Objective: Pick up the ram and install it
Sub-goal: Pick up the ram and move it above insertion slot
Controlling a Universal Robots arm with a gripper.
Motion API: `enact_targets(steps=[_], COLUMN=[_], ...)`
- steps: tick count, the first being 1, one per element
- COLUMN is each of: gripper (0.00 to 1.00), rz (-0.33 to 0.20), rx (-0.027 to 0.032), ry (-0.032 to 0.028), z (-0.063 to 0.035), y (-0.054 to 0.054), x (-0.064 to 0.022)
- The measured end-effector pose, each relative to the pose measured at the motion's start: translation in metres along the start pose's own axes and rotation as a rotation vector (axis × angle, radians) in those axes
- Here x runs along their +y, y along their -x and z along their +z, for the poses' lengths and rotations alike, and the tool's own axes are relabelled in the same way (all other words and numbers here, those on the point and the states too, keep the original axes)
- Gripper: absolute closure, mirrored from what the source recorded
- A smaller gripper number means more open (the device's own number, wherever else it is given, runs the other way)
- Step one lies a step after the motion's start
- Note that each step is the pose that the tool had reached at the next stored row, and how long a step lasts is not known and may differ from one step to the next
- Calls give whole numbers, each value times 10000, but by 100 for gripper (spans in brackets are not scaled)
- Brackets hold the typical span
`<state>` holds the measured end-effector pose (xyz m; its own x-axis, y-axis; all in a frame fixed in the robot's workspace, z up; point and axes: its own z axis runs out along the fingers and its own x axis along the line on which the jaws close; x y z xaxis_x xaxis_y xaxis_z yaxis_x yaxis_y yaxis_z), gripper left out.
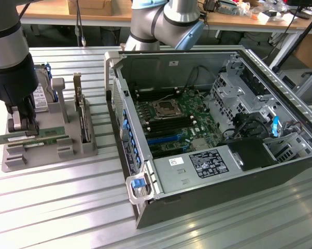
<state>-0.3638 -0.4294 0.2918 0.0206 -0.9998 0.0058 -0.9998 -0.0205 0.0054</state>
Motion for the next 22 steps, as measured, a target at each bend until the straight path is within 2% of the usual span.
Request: enact_targets(steps=[17,22], gripper=[88,88], rz=[0,0], rx=[0,1], ry=[-1,1], z=[-221,-248], y=[-1,-1], x=[1,1])
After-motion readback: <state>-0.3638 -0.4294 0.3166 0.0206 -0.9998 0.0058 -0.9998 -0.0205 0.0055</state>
